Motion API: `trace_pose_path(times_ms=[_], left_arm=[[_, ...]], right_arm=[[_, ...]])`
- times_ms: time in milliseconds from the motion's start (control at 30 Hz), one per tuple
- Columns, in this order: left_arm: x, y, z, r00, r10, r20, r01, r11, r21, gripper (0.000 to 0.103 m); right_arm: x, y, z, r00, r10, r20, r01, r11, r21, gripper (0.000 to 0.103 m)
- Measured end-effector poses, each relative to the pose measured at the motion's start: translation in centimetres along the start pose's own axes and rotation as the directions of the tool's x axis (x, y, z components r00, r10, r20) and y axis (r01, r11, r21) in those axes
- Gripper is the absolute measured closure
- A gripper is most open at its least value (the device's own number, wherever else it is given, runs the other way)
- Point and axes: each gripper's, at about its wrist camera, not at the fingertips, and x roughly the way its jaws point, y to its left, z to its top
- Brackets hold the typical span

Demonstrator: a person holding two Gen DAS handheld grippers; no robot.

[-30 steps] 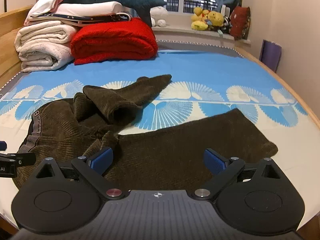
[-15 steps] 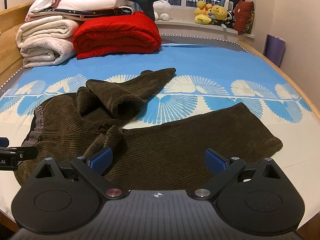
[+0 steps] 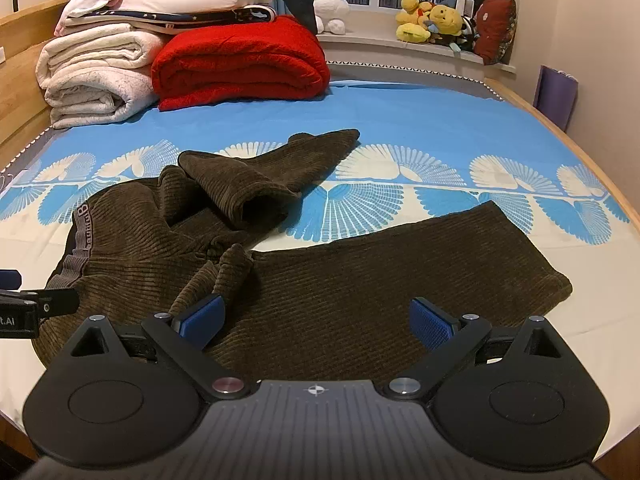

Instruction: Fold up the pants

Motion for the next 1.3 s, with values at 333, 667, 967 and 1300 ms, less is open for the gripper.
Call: trace_pose_path(times_ms=[333,667,967,1300], left_arm=[[-0.1,0.1,0.0,1.000,-0.002,0.004,0.002,1.000,-0.002,0.004],[-0.1,0.1,0.0,1.000,-0.001,0.004,0.001,1.000,0.000,0.004],[-0.7,0.7,0.3,1.000,-0.016,0.026,0.015,1.000,0.012,0.044],[2.4,9.7,5.4,1.000,-0.019,-0.001,0.019,0.995,0.097,0.075]], right_arm=[[-0.1,0.1,-0.1,1.000,0.001,0.004,-0.001,1.000,-0.005,0.005],[-0.1,0.3,-0.1,1.000,0.002,0.007,-0.002,1.000,-0.012,0.005],[-0.7,-0.3,0.3,0.999,-0.003,0.045,0.003,1.000,0.016,0.007],[-0.4,-11.5,5.3,0.976,-0.091,0.197,0.057,0.984,0.172,0.055]])
